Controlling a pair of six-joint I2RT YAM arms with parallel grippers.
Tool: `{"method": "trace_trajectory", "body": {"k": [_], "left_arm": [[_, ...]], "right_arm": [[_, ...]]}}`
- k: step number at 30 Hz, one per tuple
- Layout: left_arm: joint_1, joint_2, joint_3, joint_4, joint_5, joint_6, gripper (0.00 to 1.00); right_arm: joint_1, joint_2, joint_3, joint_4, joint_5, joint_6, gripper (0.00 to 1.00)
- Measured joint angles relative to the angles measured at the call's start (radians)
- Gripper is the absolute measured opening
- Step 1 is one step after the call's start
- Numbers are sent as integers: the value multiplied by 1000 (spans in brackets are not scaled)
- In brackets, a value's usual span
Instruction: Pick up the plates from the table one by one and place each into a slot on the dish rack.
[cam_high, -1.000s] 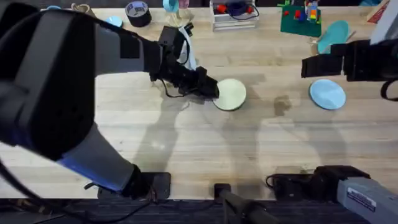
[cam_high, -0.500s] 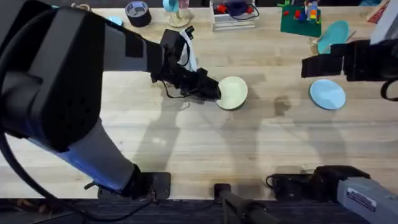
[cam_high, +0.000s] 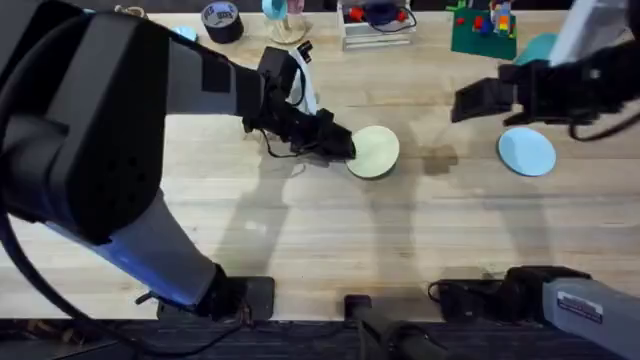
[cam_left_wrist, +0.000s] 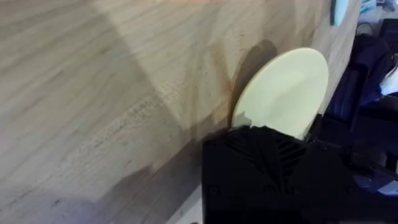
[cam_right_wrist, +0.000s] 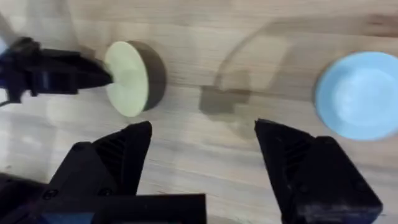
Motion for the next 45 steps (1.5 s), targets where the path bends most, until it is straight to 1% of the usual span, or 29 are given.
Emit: {"method": "trace_trajectory", "body": {"k": [10,16,21,26,34,45], "left_arm": [[0,0,0,0,-1,0,43],[0,0,0,0,-1,0,42],[0,0,0,0,-1,0,43],[0,0,0,0,-1,0,43],[0,0,0,0,-1,0,43],[0,0,0,0,-1,0,42]], "right_arm": [[0,203,0,103,-215,3,994],[0,291,0,144,-338,2,995],[4,357,0,147,-413,-6,994],[34,414,0,158,-446,-9,995],[99,487,0,188,-459,-8,986],[164,545,0,229,-506,-8,968]]}}
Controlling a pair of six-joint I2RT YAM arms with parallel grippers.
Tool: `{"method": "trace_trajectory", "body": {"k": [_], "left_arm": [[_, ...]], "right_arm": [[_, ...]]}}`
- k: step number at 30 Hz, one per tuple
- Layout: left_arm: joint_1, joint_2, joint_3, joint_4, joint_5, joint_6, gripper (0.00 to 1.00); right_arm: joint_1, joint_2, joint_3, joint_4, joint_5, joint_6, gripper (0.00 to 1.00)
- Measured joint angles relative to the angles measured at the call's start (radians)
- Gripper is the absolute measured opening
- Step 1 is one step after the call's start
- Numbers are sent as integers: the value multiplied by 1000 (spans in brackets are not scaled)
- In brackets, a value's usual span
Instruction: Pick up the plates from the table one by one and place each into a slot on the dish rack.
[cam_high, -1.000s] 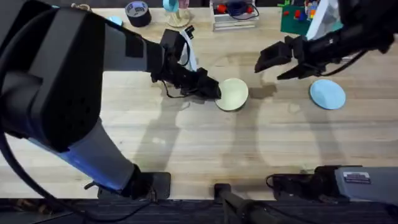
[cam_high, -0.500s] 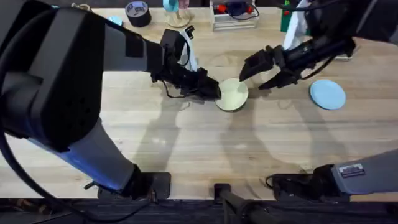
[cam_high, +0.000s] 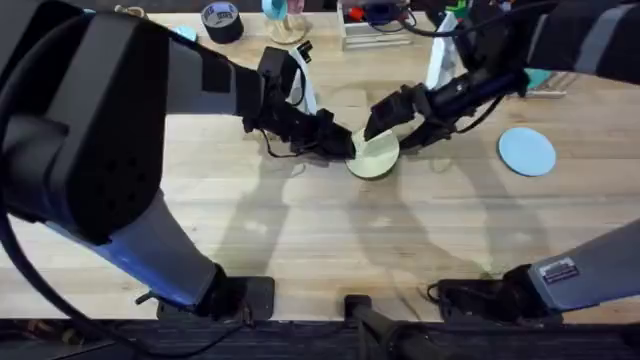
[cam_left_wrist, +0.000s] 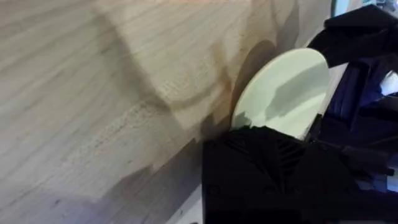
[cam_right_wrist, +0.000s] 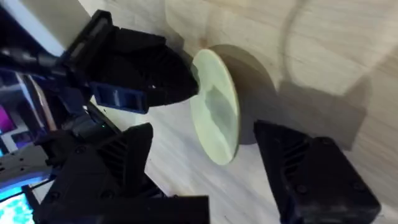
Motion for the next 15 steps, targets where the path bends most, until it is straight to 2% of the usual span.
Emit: {"method": "trace_trajectory", "body": {"k": [6,7,11,13,14,15], "left_arm": [[0,0,0,0,0,0,43],[0,0,0,0,0,0,43],[0,0,0,0,0,0,43],[2,0,0,0,4,0,43],[4,0,0,-1,7,0,43],[6,0,0,-2,9,0,43]], "right_arm": [[34,35,0,24,0,5,912],[36,38,0,27,0,6,851],[40,52,0,26,5,10,416],[33,59,0,26,13,13,132],[29,61,0,25,3,15,60],[28,60,1,26,-7,15,42]]}}
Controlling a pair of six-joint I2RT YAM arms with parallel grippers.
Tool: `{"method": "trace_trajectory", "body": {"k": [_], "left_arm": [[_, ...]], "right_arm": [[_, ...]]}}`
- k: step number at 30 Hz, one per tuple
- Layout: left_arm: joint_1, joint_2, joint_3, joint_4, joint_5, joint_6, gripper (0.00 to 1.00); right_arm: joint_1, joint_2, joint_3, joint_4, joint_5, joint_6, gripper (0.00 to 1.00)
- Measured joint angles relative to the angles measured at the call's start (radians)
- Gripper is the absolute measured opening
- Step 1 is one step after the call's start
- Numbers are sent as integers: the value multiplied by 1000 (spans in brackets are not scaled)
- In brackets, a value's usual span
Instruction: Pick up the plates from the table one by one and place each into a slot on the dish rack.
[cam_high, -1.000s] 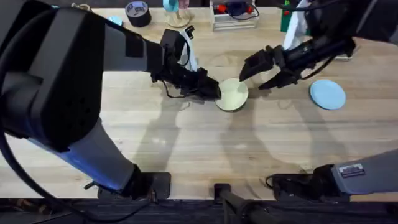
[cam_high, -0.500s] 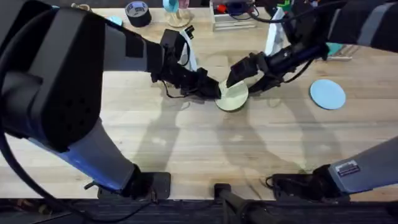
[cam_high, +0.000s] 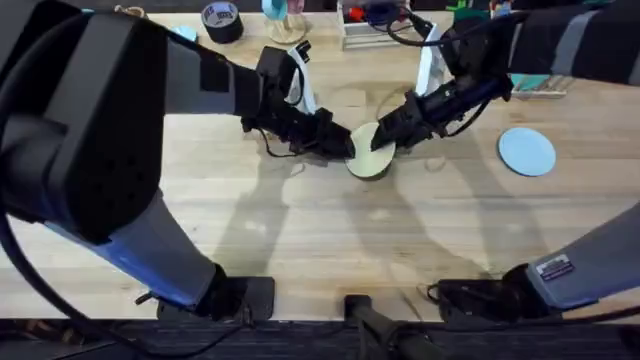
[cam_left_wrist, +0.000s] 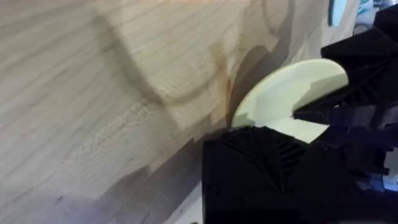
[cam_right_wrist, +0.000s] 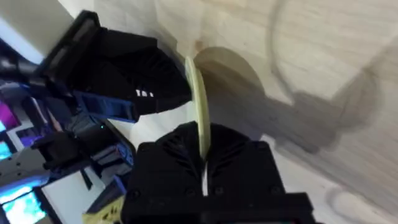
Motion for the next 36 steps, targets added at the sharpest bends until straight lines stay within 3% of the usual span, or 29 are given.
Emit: {"method": "trace_trajectory", "body": {"k": [16,25,36], "left_arm": [[-1,-6,7,-18,-14,-1,42],[-11,-159,21,-130,-195,0,41],[-12,-429,128,-338,-443,29,40]], "right_arm": [[1,-1,3,0,-1,-10,32],[-16,-76,17,-86,87,-31,32],[-91,-264,91,-207,247,-39,32]]}}
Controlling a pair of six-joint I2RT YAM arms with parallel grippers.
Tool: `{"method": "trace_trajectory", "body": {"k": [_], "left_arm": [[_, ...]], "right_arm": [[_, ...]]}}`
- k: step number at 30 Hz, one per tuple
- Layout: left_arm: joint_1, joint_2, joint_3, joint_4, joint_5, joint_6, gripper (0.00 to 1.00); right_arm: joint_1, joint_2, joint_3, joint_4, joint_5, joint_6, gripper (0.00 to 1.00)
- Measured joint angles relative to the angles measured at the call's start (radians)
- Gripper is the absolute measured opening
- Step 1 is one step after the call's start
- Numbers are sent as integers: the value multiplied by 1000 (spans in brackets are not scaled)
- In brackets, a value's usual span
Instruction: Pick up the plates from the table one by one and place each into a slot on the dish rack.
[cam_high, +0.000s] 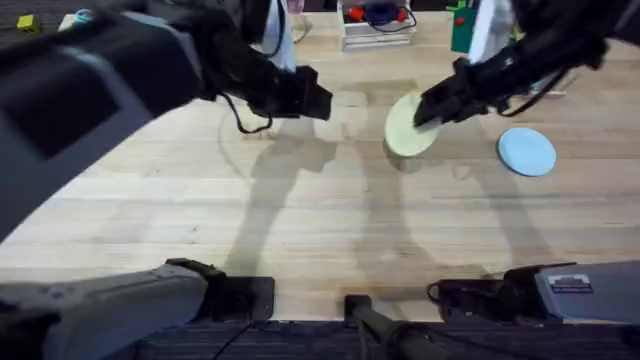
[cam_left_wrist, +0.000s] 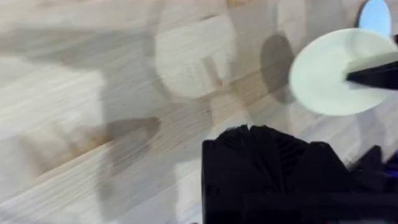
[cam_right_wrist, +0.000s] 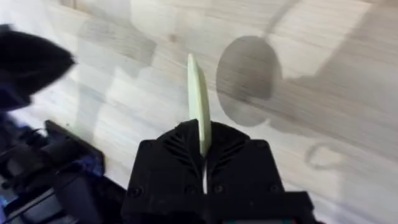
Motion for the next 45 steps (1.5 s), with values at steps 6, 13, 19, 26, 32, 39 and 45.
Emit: {"method": "trace_trajectory", "body": {"k": [6,13,19,26,32,39,45], "left_arm": [[0,-81,87,-118,-131,42,41],[0,-100,178,-229,-237,91,41],[0,-100,223,-244,-278,108,52],[0,-100,225,-252,-291,117,833],[0,-100,225,-252,-295,117,995],[0,-100,225,-252,-298,117,995],[0,-100,225,-252,-298,117,995]], "right_arm": [[-36,-105,38,-76,120,0,32],[-58,-180,109,-172,278,-4,32],[-58,-214,202,-242,389,-8,32],[-58,-215,297,-289,443,-15,32],[-58,-215,348,-325,495,-15,32],[-66,-215,397,-347,544,-15,32],[-136,-215,427,-350,570,-24,32]]}}
